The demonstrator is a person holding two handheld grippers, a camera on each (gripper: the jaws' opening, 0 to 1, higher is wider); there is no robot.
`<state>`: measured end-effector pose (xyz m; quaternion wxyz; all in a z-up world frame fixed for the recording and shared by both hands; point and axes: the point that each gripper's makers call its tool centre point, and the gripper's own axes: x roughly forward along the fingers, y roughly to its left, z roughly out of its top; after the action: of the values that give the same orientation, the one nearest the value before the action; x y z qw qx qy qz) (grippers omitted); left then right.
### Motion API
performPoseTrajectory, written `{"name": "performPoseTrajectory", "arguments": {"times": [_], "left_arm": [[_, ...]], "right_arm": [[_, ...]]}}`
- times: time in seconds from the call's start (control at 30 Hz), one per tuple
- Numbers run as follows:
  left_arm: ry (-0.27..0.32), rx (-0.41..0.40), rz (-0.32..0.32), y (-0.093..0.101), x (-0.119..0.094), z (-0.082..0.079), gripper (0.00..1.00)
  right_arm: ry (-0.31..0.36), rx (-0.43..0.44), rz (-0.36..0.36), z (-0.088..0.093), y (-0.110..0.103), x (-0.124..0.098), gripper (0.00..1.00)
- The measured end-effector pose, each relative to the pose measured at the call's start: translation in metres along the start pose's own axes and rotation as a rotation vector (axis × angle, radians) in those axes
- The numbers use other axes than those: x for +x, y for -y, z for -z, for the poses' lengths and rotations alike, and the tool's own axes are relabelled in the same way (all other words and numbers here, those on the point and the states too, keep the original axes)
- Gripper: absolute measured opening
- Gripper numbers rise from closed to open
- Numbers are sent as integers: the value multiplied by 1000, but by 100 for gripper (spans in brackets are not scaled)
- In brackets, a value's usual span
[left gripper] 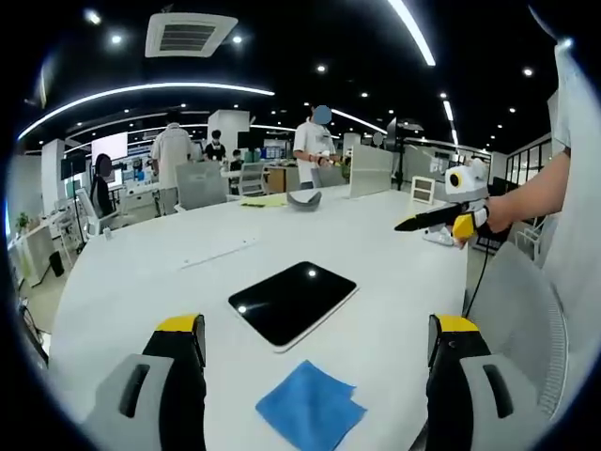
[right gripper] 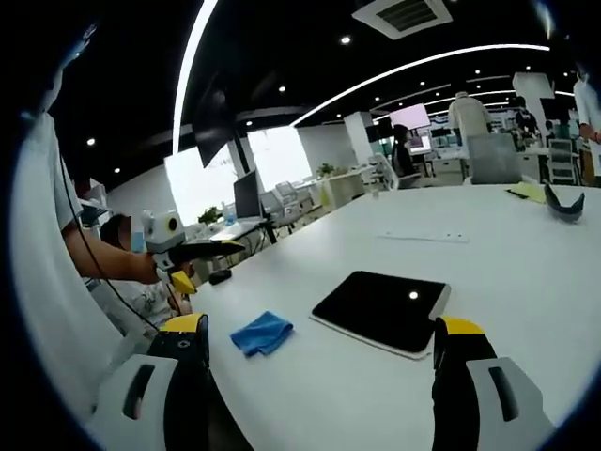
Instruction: Wipe the mirror surface with the cleaning cloth until all visible marks leave the cleaned area.
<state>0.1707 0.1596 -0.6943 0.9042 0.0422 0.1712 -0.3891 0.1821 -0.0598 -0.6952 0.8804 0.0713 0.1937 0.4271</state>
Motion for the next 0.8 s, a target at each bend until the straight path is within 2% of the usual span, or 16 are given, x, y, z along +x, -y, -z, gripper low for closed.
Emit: {"name": "performPoseTrajectory", "arguments": {"times": [0.3, 0.4, 0.47, 0.8], "left_arm": [[0, 0, -4, -1, -2, -1, 100], [0, 0, -6, -2, -3, 0, 100], [-1, 0, -6, -2, -3, 0, 100], [-4, -2, -6, -1, -4, 1, 100]], "right_arm": [[-3, -5, -9, 0, -3, 2, 99], [35, 26, -9, -6, -2, 2, 99], [15, 9, -2, -4, -1, 2, 99], [7, 6, -7, -1, -3, 2, 99]]}}
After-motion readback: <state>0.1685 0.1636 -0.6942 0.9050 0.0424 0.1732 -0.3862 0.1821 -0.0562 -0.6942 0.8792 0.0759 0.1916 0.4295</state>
